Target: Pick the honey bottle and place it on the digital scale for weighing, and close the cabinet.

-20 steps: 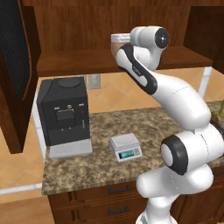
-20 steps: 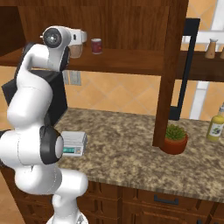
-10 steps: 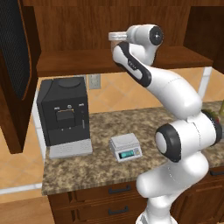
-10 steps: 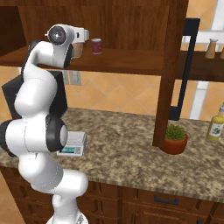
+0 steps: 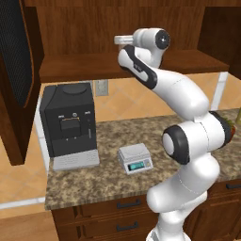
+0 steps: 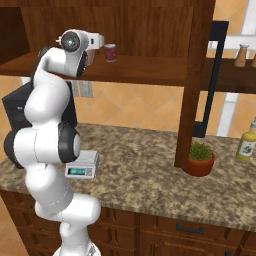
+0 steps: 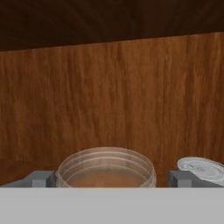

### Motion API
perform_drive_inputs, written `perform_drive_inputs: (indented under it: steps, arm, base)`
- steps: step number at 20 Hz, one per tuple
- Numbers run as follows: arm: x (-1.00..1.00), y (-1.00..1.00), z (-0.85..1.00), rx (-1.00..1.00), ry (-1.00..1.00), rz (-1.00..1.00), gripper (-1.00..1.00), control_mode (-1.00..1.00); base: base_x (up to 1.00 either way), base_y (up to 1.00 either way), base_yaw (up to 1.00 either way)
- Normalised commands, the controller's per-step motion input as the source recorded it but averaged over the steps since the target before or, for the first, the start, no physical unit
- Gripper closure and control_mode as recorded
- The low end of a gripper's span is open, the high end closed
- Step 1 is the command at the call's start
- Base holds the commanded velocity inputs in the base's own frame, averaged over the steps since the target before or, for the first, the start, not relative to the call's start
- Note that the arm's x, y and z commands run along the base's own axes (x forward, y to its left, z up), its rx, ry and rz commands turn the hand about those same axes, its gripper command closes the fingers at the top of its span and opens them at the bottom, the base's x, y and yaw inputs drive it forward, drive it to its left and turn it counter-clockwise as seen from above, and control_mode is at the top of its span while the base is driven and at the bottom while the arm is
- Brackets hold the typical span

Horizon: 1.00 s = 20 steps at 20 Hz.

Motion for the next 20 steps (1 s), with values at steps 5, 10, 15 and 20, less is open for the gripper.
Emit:
perform_drive_inputs:
  steps: [5,10,15,20]
  arm:
    - [0.07,0.10,-0.13,0.00,0.00,0.00,1.00,-1.00]
    - [-0.06,0.02,-0.13,0.00,0.00,0.00,1.00,-1.00]
    - [-0.67,0.00,0.00,0.03,-0.14,0.00,1.00,-1.00]
    - [-0.98,0.00,0.00,0.02,-0.15,0.00,1.00,-1.00]
  base:
    - [0.00,0.00,0.00]
    - [0.00,0.00,0.00]
    - [0.00,0.00,0.00]
    - [0.00,0.00,0.00]
